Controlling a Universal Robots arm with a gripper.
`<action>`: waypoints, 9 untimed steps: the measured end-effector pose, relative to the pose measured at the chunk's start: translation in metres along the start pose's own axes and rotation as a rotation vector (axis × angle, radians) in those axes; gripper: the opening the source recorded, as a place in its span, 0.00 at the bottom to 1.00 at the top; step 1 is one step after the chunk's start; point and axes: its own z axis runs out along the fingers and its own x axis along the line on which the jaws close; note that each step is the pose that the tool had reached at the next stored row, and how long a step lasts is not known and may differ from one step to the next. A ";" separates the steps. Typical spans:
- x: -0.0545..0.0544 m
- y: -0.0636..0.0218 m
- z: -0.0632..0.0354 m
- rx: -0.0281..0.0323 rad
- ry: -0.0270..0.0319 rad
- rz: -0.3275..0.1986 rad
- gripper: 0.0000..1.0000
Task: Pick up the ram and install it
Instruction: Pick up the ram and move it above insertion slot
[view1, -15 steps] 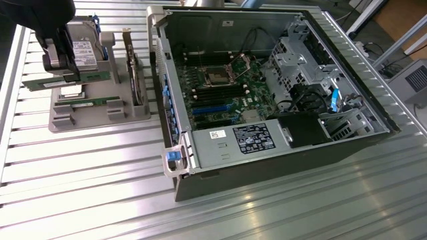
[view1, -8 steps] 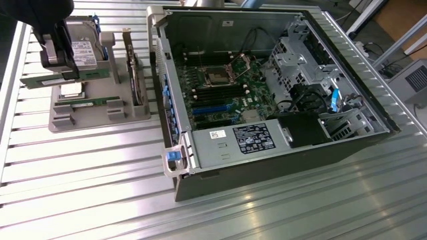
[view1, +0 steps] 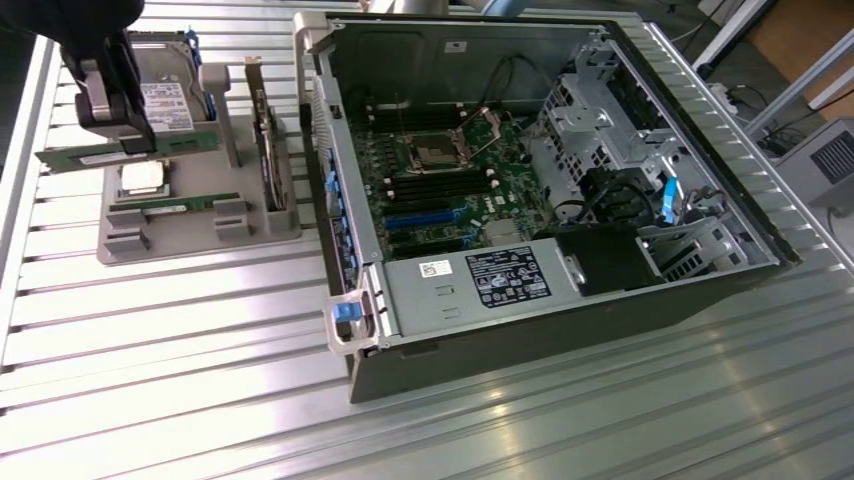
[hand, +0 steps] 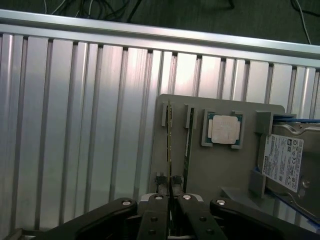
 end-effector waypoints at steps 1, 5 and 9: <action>0.000 0.0000 -0.0009 0.0000 0.0000 0.000 0.13; 0.000 0.0001 -0.0041 0.0000 0.0000 0.000 0.13; 0.000 0.0002 -0.0062 0.0000 0.0000 0.000 0.13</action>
